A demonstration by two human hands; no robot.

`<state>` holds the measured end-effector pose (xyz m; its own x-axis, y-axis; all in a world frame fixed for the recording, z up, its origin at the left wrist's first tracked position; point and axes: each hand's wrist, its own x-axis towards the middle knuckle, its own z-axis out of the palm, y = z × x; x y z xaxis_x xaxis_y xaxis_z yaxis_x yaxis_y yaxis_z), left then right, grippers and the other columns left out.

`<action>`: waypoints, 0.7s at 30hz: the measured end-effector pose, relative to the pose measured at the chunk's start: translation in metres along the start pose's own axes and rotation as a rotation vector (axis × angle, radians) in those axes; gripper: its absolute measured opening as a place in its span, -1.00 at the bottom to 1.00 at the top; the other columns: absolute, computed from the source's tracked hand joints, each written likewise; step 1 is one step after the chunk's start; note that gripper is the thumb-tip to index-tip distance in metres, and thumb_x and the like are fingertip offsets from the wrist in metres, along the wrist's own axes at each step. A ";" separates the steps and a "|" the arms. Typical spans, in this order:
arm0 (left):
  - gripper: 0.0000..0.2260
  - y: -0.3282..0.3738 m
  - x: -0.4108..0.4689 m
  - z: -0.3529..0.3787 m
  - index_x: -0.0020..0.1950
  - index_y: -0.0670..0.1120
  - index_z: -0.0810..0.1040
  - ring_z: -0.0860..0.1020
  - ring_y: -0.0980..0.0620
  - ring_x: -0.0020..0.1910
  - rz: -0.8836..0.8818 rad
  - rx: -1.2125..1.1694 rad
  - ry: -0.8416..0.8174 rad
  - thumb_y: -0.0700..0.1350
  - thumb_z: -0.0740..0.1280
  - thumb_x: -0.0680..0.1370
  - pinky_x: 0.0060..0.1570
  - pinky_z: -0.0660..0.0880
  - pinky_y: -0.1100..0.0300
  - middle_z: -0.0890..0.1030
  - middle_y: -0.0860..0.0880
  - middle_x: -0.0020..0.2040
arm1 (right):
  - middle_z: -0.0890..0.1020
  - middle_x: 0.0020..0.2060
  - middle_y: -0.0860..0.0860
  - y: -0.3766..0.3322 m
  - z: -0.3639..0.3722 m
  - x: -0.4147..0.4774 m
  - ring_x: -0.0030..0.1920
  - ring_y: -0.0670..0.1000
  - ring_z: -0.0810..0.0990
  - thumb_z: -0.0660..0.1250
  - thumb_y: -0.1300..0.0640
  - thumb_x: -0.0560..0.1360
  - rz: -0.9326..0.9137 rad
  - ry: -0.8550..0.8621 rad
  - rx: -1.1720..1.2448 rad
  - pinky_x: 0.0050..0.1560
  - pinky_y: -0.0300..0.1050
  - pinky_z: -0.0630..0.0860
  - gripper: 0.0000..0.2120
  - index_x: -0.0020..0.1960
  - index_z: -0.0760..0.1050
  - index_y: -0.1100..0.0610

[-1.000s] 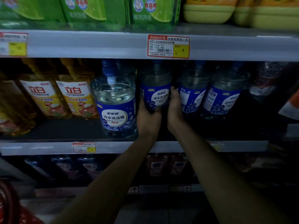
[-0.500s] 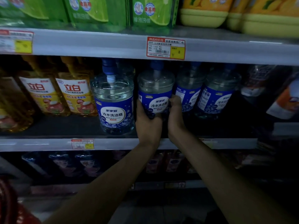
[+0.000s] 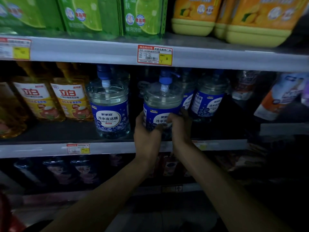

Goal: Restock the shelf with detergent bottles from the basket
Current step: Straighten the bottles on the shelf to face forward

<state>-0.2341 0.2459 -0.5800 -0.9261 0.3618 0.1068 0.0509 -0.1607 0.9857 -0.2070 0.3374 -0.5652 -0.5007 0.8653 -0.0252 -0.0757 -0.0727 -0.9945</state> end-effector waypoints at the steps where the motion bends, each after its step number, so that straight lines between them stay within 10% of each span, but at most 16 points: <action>1: -0.44 0.001 -0.001 0.002 0.53 -0.09 0.39 0.61 0.39 0.05 0.004 0.002 0.004 -0.34 0.40 0.55 -0.04 0.56 0.44 0.62 0.05 0.25 | 0.56 0.25 0.13 -0.002 -0.002 -0.002 0.18 0.16 0.60 0.35 -0.02 0.07 0.002 0.014 0.004 0.14 0.24 0.60 -0.26 0.28 0.53 -0.02; 14: -0.61 0.005 -0.017 0.055 0.39 -0.15 0.48 0.59 0.44 -0.06 0.065 0.064 -0.043 -0.21 0.47 0.59 -0.08 0.51 0.49 0.62 0.11 0.09 | 0.69 0.04 0.03 -0.015 -0.051 -0.002 0.04 0.07 0.67 0.29 0.19 0.32 -0.045 0.202 0.019 0.14 0.23 0.61 -0.60 0.12 0.58 -0.08; 21: -0.61 0.007 -0.014 0.083 0.32 -0.12 0.50 0.57 0.42 -0.09 -0.001 0.026 -0.053 -0.09 0.52 0.55 -0.06 0.52 0.51 0.65 0.03 0.16 | 0.60 0.21 0.05 -0.024 -0.075 0.014 0.16 0.09 0.62 0.34 0.01 0.23 -0.028 0.190 -0.035 0.22 0.22 0.58 -0.43 0.26 0.55 -0.11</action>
<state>-0.1899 0.3161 -0.5637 -0.9050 0.4103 0.1119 0.0603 -0.1365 0.9888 -0.1479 0.3887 -0.5497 -0.3264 0.9451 -0.0133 -0.0557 -0.0333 -0.9979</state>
